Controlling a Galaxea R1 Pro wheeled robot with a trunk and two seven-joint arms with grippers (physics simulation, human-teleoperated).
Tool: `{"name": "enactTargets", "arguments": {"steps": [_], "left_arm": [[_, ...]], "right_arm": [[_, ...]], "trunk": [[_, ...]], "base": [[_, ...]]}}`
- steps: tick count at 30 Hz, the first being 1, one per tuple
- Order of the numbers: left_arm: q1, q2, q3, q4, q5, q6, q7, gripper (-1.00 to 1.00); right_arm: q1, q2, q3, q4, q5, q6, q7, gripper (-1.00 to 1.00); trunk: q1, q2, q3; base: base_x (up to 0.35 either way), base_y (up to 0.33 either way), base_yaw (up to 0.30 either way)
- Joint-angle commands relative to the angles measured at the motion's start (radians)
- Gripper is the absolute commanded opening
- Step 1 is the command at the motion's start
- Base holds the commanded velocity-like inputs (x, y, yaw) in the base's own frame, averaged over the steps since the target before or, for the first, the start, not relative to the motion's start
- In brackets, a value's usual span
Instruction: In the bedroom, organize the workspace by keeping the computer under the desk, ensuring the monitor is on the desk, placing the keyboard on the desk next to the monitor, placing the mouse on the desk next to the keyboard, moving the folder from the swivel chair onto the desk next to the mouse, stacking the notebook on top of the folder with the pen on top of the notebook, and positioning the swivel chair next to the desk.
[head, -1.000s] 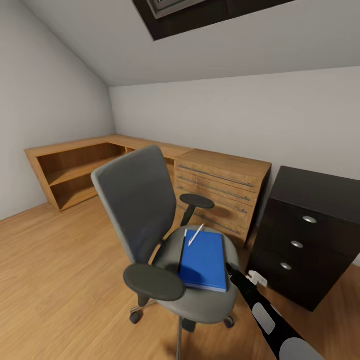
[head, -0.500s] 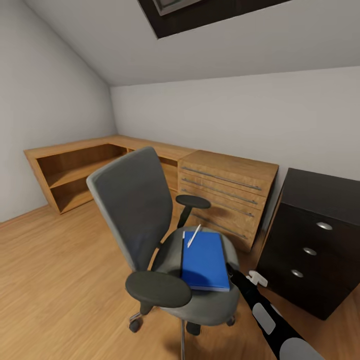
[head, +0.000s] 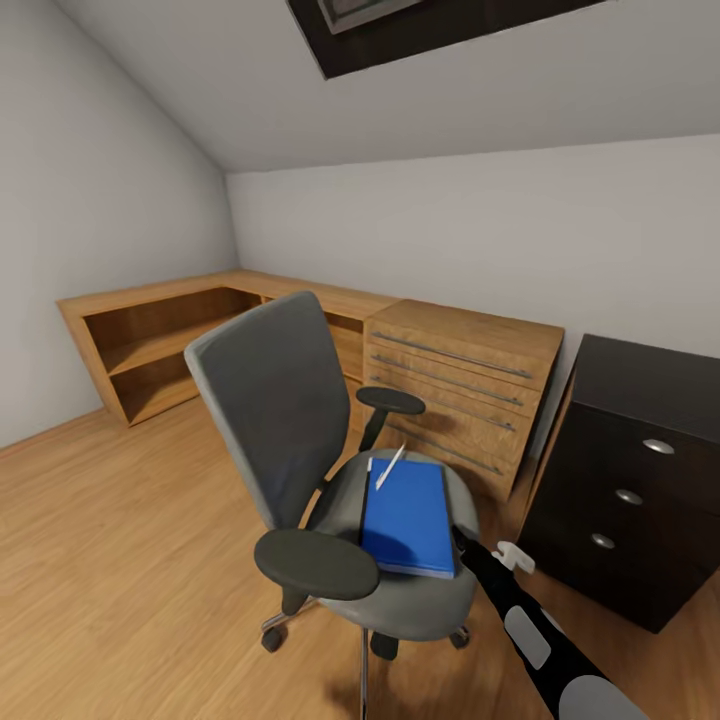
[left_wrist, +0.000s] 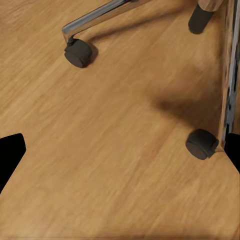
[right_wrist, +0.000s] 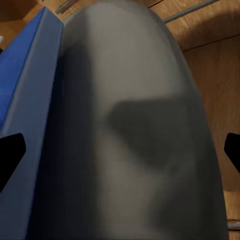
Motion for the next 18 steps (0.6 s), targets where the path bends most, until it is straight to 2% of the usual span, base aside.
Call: {"name": "enactTargets", "arguments": {"steps": [1, 6, 18], "left_arm": [[-0.001, 0.001, -0.009, 0.001, 0.005, -0.003, 0.008, 1.00], [-0.001, 0.001, -0.009, 0.001, 0.005, -0.003, 0.008, 1.00], [-0.001, 0.001, -0.009, 0.001, 0.005, -0.003, 0.009, 1.00]], "right_arm": [[-0.001, 0.000, -0.002, 0.001, -0.010, 0.000, 0.009, 1.00], [-0.001, 0.000, -0.002, 0.001, -0.010, 0.000, 0.009, 1.00], [-0.001, 0.000, -0.002, 0.001, -0.010, 0.000, 0.009, 1.00]], "trunk": [[0.000, 0.000, -0.001], [0.000, 0.000, -0.001], [0.000, 0.000, -0.001]], "base": [[0.097, 0.004, 0.000], [0.189, 0.001, 0.000], [0.053, 0.000, 0.000]]}}
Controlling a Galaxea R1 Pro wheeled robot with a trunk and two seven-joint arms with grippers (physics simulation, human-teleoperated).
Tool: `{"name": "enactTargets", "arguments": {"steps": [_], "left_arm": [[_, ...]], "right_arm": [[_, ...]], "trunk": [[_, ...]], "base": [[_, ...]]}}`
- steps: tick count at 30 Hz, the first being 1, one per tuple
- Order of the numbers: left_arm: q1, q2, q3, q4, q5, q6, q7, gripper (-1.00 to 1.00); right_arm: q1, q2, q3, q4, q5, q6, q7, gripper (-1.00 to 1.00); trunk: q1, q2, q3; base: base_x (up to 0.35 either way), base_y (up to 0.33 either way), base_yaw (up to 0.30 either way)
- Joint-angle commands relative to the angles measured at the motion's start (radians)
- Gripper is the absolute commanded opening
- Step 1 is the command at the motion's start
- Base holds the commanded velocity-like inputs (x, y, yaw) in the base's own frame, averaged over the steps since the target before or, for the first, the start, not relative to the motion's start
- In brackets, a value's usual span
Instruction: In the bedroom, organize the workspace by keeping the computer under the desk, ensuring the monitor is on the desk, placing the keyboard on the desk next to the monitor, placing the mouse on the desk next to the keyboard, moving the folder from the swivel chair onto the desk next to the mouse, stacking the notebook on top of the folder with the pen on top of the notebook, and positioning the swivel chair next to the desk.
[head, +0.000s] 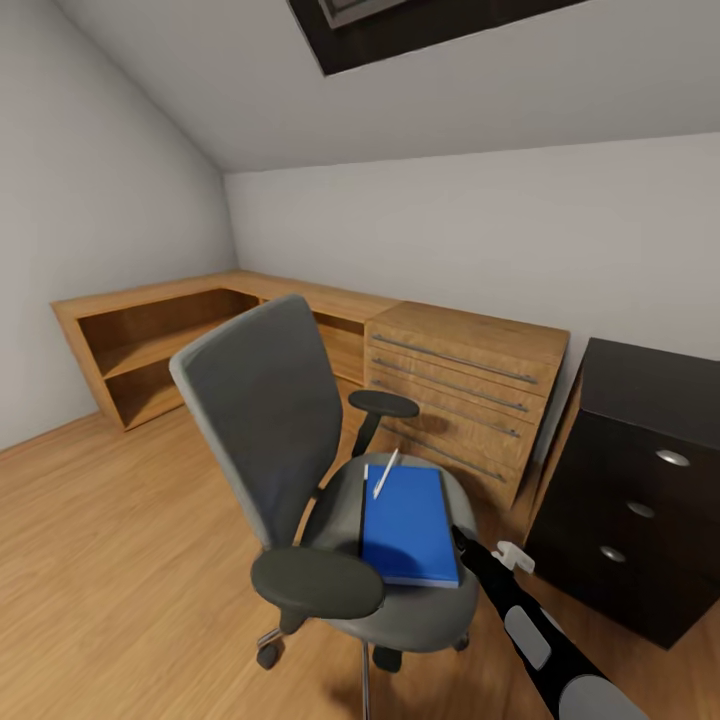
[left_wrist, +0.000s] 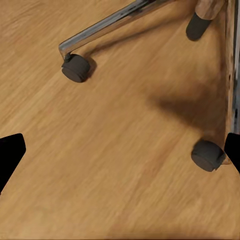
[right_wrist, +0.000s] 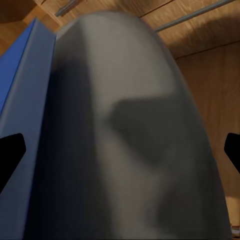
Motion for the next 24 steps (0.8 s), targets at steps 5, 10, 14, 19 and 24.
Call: {"name": "enactTargets", "arguments": {"steps": [5, 10, 14, 19, 24], "left_arm": [[-0.001, 0.001, -0.008, 0.001, 0.005, -0.004, 0.008, 1.00], [-0.001, 0.001, -0.009, 0.001, 0.005, -0.004, 0.009, 1.00], [-0.001, 0.001, -0.008, 0.001, 0.005, -0.004, 0.010, 1.00], [-0.001, 0.001, -0.008, 0.001, 0.005, -0.003, 0.010, 1.00], [-0.001, 0.001, -0.008, 0.001, 0.005, -0.003, 0.009, 1.00]], "right_arm": [[-0.001, 0.000, -0.002, 0.002, -0.010, 0.000, 0.008, 1.00], [-0.001, 0.000, -0.002, 0.002, -0.010, 0.000, 0.008, 1.00], [-0.001, 0.000, -0.002, 0.002, -0.010, 0.000, 0.008, 1.00], [-0.001, 0.000, -0.002, 0.001, -0.010, 0.000, 0.008, 1.00], [-0.001, 0.000, -0.003, 0.001, -0.010, 0.000, 0.008, 1.00]], "trunk": [[0.000, 0.000, -0.001], [0.000, 0.000, -0.001], [0.000, 0.000, -0.001], [0.000, 0.000, -0.001], [0.000, 0.000, -0.001]], "base": [[0.196, 0.000, 0.000], [0.035, 0.000, 0.000], [0.006, 0.000, 0.000], [0.001, 0.000, 0.000], [-0.063, 0.000, 0.000]]}}
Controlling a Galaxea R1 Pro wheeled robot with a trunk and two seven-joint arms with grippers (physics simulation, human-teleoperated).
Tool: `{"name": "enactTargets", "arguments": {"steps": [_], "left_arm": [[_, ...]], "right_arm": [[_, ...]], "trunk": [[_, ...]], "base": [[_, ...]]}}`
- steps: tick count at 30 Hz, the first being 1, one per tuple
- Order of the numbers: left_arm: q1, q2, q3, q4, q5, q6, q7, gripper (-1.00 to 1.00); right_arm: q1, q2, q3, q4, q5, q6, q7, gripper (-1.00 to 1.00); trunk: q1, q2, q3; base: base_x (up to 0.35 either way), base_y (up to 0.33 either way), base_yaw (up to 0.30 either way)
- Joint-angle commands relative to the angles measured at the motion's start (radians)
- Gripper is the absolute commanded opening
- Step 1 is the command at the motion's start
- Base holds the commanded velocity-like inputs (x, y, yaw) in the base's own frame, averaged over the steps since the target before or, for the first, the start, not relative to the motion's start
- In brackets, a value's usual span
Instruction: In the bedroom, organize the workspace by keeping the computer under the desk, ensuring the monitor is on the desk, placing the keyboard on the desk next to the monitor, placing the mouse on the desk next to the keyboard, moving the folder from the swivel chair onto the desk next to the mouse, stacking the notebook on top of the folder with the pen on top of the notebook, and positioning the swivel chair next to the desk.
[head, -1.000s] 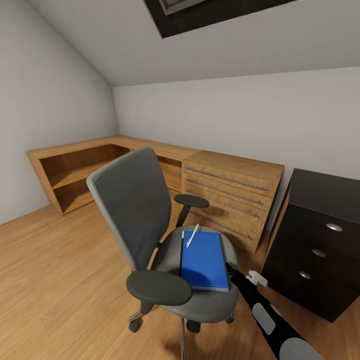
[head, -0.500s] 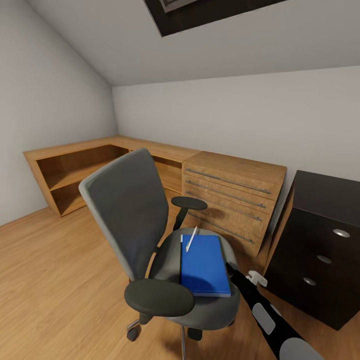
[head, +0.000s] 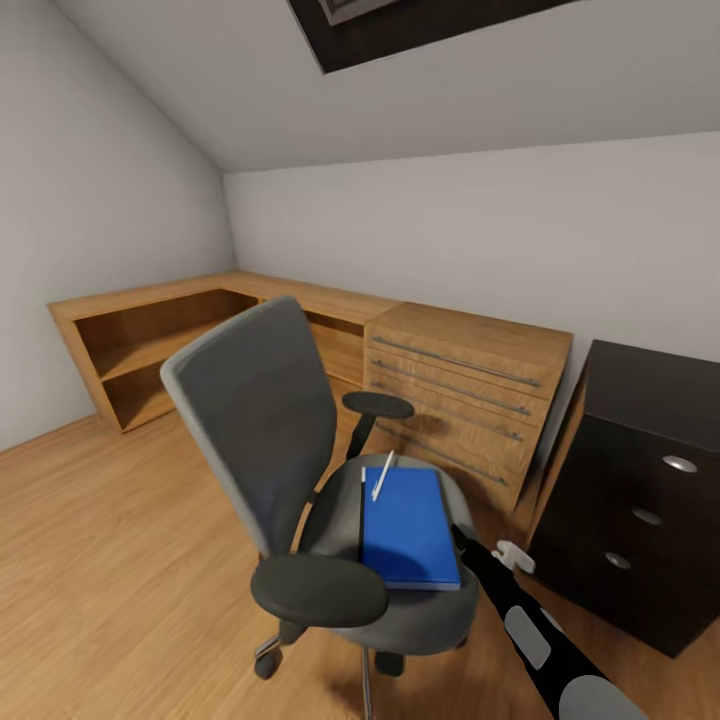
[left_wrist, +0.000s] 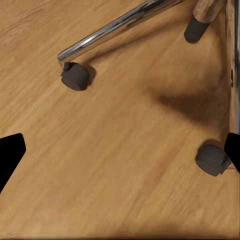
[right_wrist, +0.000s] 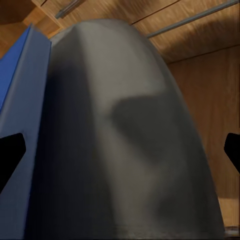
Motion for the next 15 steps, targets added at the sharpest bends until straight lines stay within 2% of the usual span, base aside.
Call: {"name": "enactTargets", "arguments": {"steps": [1, 9, 15], "left_arm": [[-0.001, 0.001, -0.009, 0.001, 0.005, -0.003, 0.008, 1.00], [-0.001, 0.001, -0.008, 0.001, 0.005, -0.003, 0.008, 1.00], [-0.001, 0.001, -0.008, 0.000, 0.005, -0.004, 0.006, 1.00]], "right_arm": [[-0.001, 0.000, -0.002, 0.002, -0.010, 0.000, 0.009, 1.00], [-0.001, 0.000, -0.004, 0.002, -0.012, 0.000, 0.010, 1.00], [-0.001, -0.003, -0.004, 0.001, -0.012, 0.000, 0.010, 1.00]], "trunk": [[0.000, 0.000, -0.001], [0.000, 0.000, -0.001], [0.000, 0.000, -0.001]], "base": [[-0.167, 0.000, 0.000], [-0.244, 0.000, 0.000], [-0.088, 0.000, 0.000]]}}
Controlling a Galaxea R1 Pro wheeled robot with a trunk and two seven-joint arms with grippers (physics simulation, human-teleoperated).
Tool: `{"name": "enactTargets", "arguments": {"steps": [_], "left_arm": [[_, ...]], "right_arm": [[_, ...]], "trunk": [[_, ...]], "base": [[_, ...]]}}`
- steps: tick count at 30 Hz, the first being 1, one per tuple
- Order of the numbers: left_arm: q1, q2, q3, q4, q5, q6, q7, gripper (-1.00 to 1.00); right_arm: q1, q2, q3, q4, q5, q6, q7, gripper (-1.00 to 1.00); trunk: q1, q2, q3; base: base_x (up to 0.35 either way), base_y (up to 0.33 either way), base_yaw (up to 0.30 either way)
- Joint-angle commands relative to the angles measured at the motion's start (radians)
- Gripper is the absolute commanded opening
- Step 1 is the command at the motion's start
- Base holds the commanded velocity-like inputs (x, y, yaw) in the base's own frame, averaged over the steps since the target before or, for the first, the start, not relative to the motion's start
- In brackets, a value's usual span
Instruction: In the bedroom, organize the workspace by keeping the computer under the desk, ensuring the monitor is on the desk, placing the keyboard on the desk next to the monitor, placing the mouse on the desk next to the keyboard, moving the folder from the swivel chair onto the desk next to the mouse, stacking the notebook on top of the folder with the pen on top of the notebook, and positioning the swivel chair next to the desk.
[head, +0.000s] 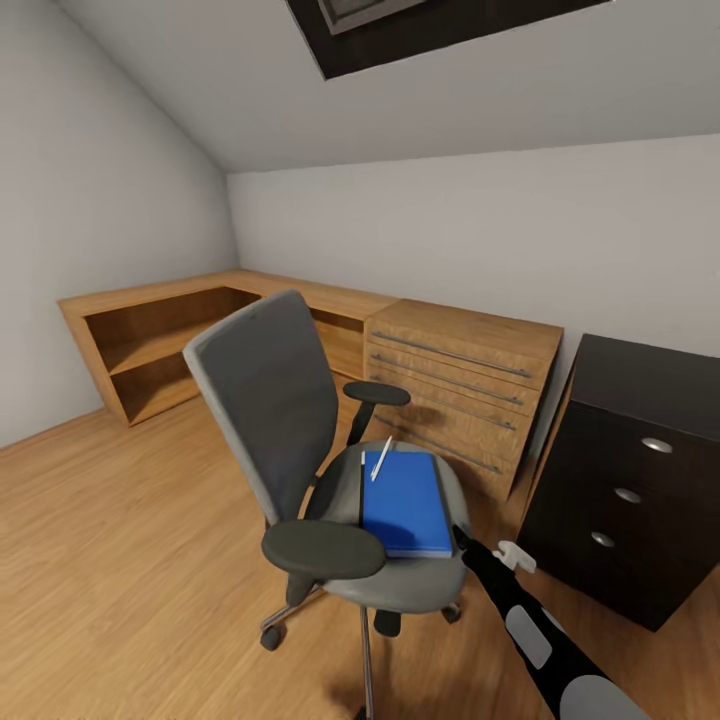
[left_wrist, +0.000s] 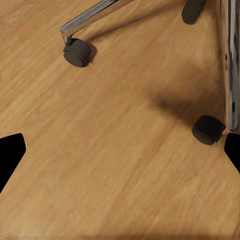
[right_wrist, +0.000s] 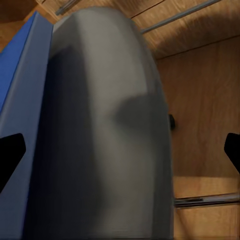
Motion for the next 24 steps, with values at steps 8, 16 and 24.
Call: {"name": "enactTargets", "arguments": {"steps": [8, 16, 24], "left_arm": [[-0.001, 0.000, -0.009, -0.001, 0.006, -0.004, 0.008, 1.00], [-0.001, -0.001, -0.008, -0.001, 0.006, -0.003, 0.011, 1.00], [-0.001, -0.001, -0.008, 0.000, 0.006, -0.003, 0.012, 1.00]], "right_arm": [[-0.001, -0.005, -0.002, 0.001, -0.011, 0.000, 0.009, 1.00], [-0.001, -0.007, -0.002, 0.000, -0.012, 0.000, 0.009, 1.00], [-0.001, -0.008, -0.002, 0.000, -0.011, -0.002, 0.008, 1.00]], "trunk": [[0.000, 0.000, -0.001], [-0.031, 0.056, 0.024], [-0.062, 0.112, 0.049]], "base": [[-0.017, 0.000, 0.000], [-0.003, 0.000, 0.000], [0.000, 0.000, 0.000]]}}
